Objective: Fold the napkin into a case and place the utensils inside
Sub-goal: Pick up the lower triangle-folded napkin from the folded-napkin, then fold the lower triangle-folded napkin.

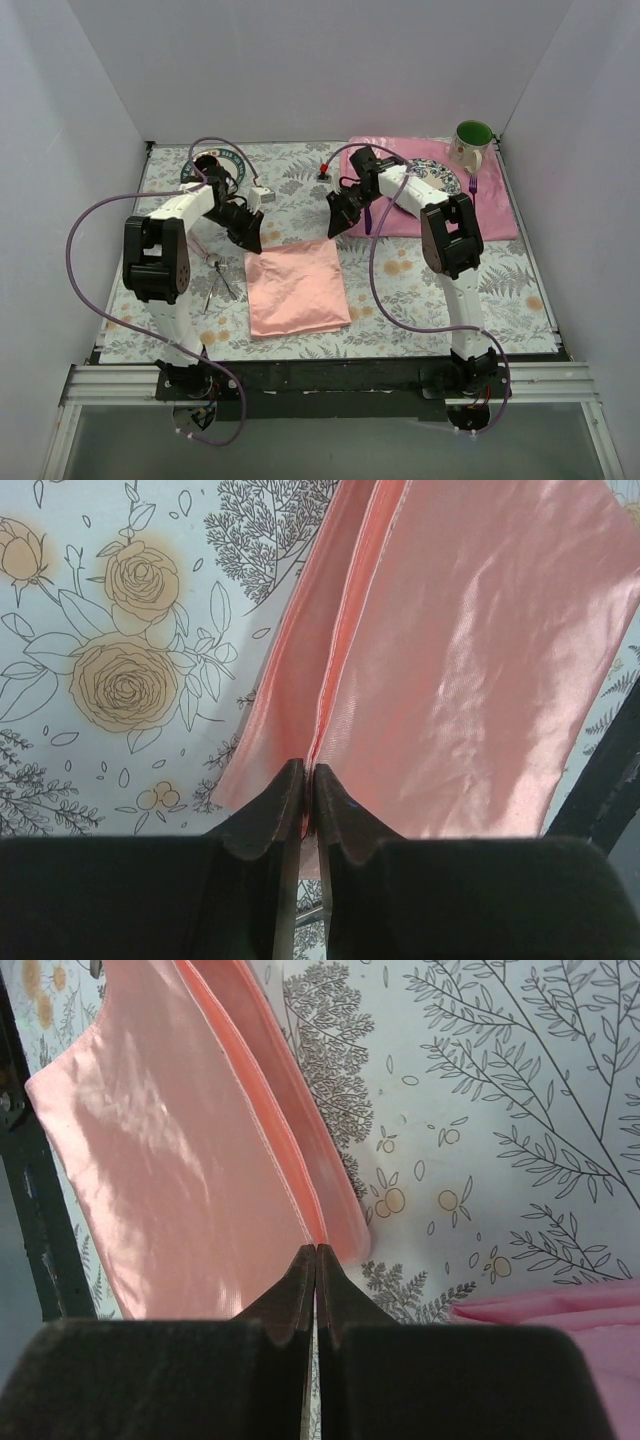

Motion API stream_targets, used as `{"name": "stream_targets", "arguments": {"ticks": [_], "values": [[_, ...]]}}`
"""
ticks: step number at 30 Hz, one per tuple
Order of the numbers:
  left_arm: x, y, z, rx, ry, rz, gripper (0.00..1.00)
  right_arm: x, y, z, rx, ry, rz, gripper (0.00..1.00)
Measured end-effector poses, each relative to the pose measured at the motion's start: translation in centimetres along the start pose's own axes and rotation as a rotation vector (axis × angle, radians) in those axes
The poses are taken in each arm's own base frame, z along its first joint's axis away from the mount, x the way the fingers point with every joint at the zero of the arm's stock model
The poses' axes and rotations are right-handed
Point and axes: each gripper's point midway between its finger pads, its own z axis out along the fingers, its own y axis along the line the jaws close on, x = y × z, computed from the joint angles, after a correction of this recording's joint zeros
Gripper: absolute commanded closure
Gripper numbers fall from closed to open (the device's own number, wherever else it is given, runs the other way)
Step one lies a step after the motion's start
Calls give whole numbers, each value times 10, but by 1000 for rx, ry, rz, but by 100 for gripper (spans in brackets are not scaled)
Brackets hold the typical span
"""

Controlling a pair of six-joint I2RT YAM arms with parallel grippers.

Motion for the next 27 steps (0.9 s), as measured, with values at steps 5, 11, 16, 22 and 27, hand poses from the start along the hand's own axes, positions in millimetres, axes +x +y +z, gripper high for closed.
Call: {"name": "stream_targets", "arguments": {"ticks": [5, 11, 16, 22, 27], "values": [[3, -9, -5, -48, -9, 66, 92, -3, 15, -6, -3, -3, -43, 99], [10, -27, -6, -100, -8, 175, 91, 7, 35, -5, -17, 22, -78, 99], [21, -39, -5, -147, -3, 254, 90, 17, 48, -3, -20, 44, -100, 99], [24, -39, -7, -209, -16, 299, 91, 25, 55, -4, -8, 59, -116, 99], [19, -28, -4, -250, -29, 269, 95, 21, 46, -4, 32, 52, -136, 99]]}}
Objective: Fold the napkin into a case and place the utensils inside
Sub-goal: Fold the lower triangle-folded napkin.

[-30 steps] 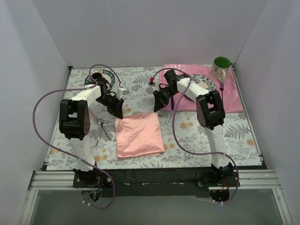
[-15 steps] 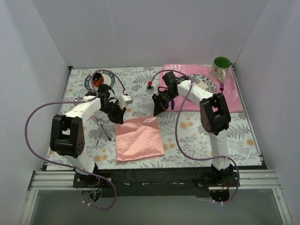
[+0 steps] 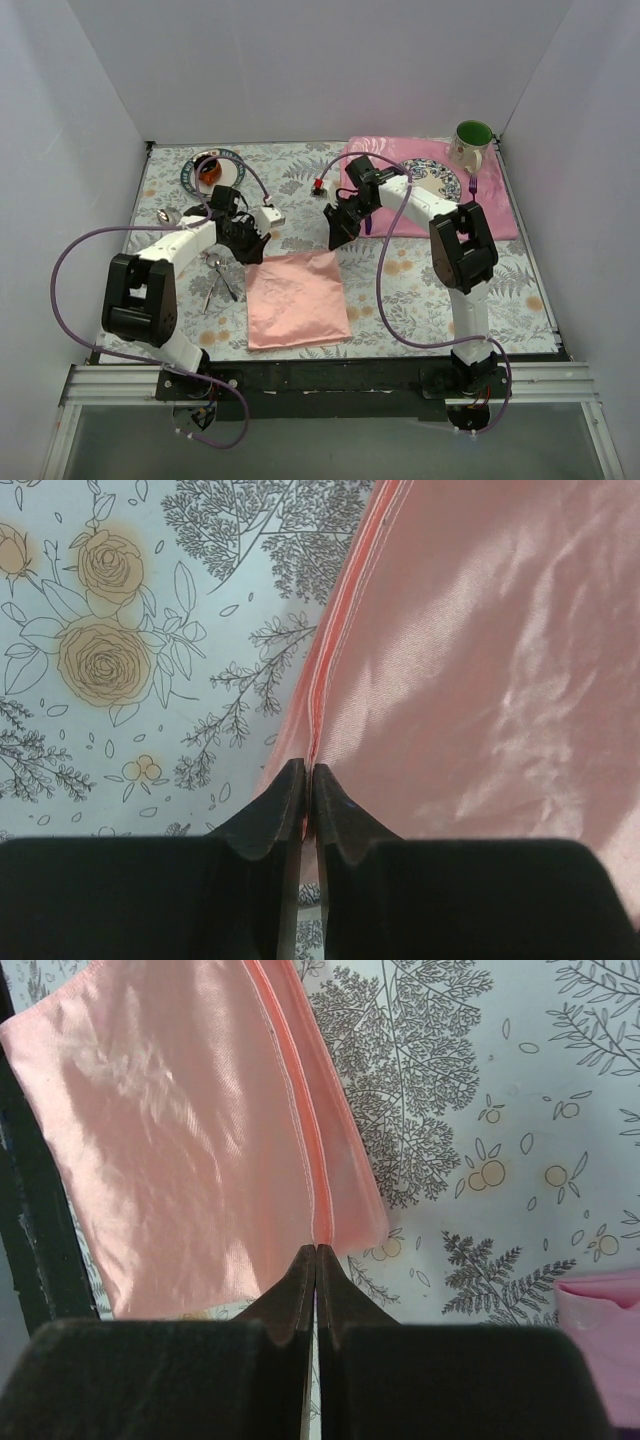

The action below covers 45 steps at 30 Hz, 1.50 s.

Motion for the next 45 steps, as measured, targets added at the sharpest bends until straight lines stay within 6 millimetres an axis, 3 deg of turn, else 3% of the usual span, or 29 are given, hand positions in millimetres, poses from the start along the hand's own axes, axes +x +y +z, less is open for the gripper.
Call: {"name": "stream_targets", "arguments": {"ticks": [3, 6, 11, 15, 17, 25, 38, 45], "values": [[1, 9, 11, -3, 12, -36, 98, -4, -8, 0, 22, -2, 5, 99], [-1, 23, 20, -9, 18, -64, 98, -19, -30, 0, 54, -24, 2, 99], [-14, 52, 19, -51, -13, -65, 98, -42, -61, -8, 107, -69, -24, 99], [-31, 64, 12, -74, -56, -13, 93, -49, -66, -15, 118, -86, -63, 99], [-32, 64, 11, -70, -59, 5, 93, -43, -65, -12, 112, -75, -77, 99], [-21, 47, 11, -26, -49, 28, 96, -1, -43, 6, 53, 9, -67, 99], [-21, 7, -7, -20, -70, 123, 93, -12, -18, -12, 80, -13, -182, 99], [-3, -15, 1, 19, -35, 131, 91, 6, -10, -2, 66, 34, -201, 99]]}}
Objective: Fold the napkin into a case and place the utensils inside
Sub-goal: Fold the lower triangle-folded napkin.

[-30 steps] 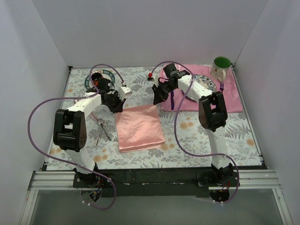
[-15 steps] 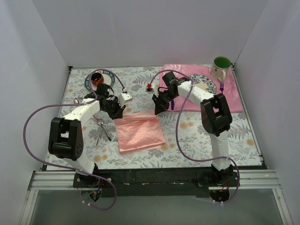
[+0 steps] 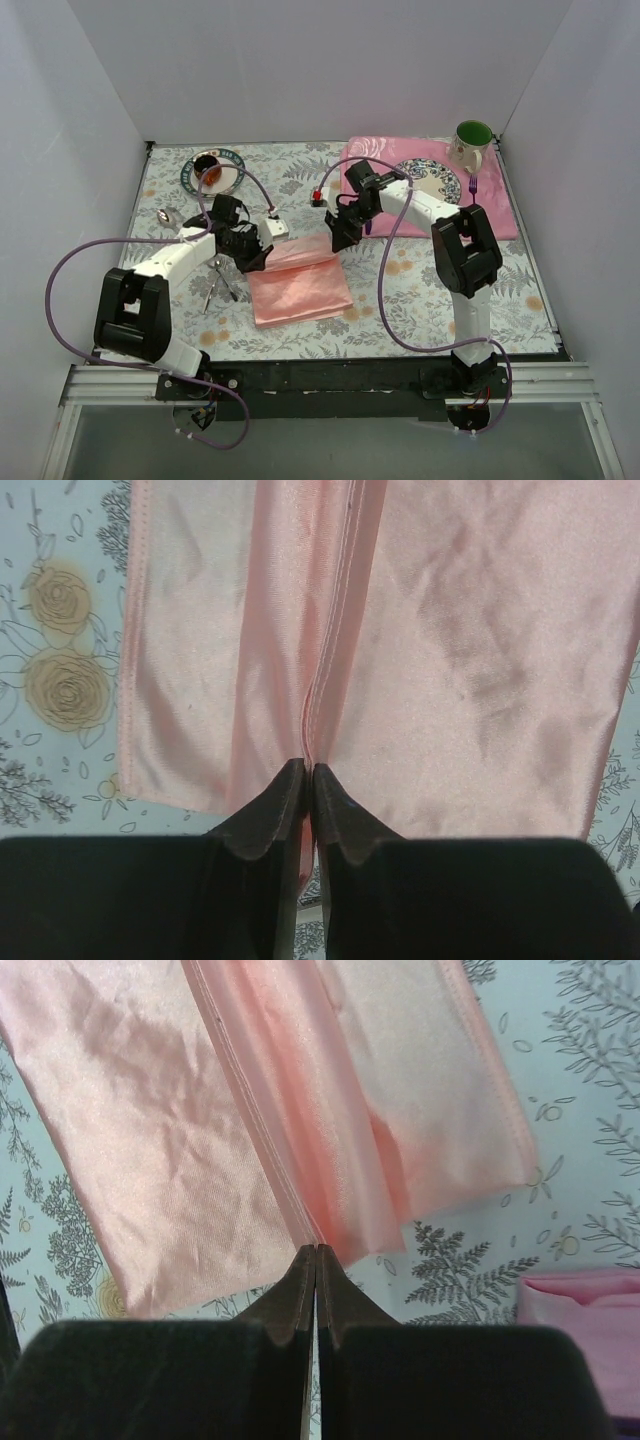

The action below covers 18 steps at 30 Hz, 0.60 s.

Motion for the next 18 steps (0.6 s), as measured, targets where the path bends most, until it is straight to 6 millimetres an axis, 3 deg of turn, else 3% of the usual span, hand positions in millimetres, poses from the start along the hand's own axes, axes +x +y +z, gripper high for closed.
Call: {"name": "stream_targets", "arguments": {"ticks": [7, 8, 10, 13, 18], "values": [[9, -16, 4, 23, 20, 8, 79, 17, 16, 11, -27, 41, -6, 95], [10, -18, 4, 25, 22, 10, 73, 18, 17, 11, -27, 43, -9, 94], [11, -21, 5, 29, 25, 13, 68, 16, 19, 10, -26, 40, -17, 87], [15, -26, 6, 39, 35, 4, 65, 13, 19, 8, -21, 34, -29, 78], [16, -29, 6, 47, 44, -16, 63, 13, 21, 8, -29, 35, -43, 72]]}}
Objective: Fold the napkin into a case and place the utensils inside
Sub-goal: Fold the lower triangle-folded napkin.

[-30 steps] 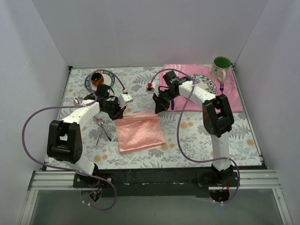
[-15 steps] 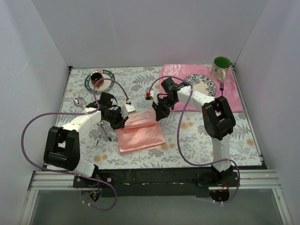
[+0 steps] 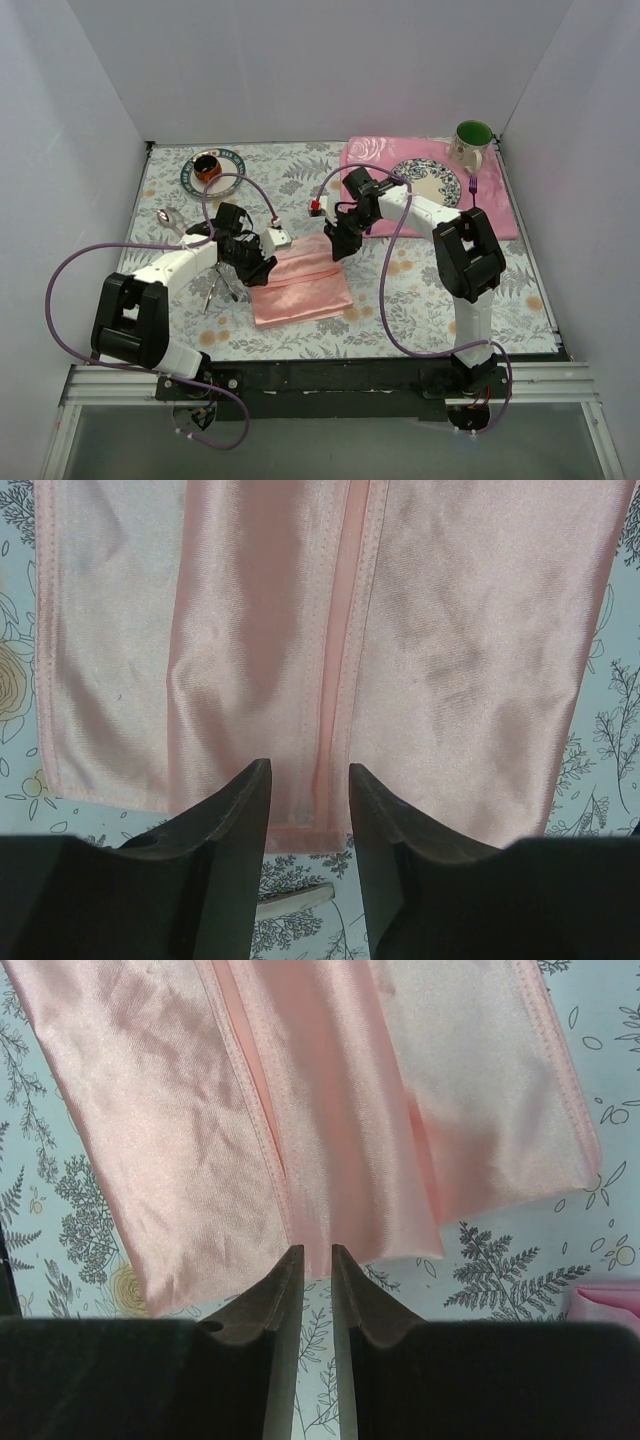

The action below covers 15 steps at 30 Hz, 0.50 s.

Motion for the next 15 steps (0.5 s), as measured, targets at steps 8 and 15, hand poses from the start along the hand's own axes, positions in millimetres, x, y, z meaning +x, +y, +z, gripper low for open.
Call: {"name": "stream_targets", "arguments": {"ticks": [8, 15], "values": [[2, -2, 0, 7, 8, -10, 60, 3, 8, -1, -27, 12, 28, 58], [-1, -2, -2, 4, 4, -44, 56, -22, 11, -11, -34, -39, 88, 59]]}}
